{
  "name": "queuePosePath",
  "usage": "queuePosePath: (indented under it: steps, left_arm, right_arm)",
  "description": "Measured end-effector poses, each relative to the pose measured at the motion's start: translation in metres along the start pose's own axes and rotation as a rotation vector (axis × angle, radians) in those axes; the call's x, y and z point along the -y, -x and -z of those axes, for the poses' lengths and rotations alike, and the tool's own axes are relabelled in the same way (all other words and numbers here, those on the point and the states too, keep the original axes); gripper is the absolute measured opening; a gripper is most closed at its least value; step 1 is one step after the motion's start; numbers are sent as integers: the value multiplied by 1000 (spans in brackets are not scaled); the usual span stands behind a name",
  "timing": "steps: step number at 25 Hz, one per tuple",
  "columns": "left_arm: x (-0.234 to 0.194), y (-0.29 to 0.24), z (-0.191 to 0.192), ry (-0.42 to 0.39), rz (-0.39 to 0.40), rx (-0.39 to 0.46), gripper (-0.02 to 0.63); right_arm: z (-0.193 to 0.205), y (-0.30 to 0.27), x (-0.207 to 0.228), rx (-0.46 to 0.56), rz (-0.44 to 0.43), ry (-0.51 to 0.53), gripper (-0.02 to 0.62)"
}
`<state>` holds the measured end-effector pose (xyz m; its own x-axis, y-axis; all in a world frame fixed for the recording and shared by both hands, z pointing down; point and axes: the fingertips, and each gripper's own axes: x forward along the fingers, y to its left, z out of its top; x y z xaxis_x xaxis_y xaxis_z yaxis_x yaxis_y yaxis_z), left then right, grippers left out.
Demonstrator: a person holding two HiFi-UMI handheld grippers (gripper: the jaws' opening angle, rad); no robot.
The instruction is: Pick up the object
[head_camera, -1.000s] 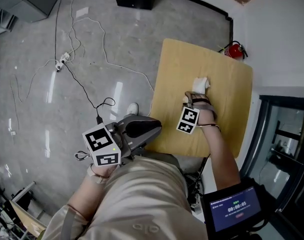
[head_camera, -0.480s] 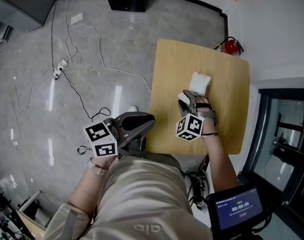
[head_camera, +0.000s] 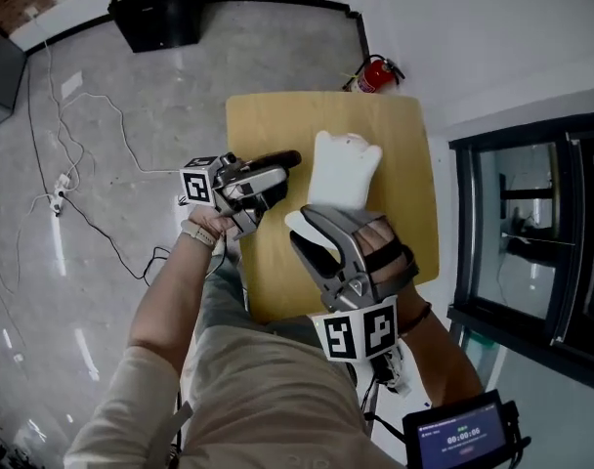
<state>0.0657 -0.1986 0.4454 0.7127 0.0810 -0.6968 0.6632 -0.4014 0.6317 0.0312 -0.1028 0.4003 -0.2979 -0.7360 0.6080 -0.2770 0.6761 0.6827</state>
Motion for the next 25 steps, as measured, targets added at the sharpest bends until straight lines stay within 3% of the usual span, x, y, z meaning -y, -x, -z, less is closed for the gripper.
queuePosePath:
  steps: [4,8,14,17,18,21,25]
  left_arm:
    - [2,-46,0,46,108,-53,265]
    - [20,-52,-8,71,177,-17,290]
    - [40,-76,32,9,194,-241,324]
    - [48,-87,32,42,201,-205,330]
    - [49,-89,31,70,197,-193,314]
    - [52,-96,33,145,148,-217,179]
    - [71,-111,33,137,89,-285,161]
  right_arm:
    - [-4,9,2,9,10,40,212]
    - [-2,11,8,-2,17,30,209]
    - [-10,2,-15,-3,-52,126,208]
    - [-17,-1,-17,7,-68,131,207]
    - [-16,-1,-15,8,-70,123,206]
    - [-15,5,-8,33,-76,64,206]
    - [-31,24,4,115,-61,5,205]
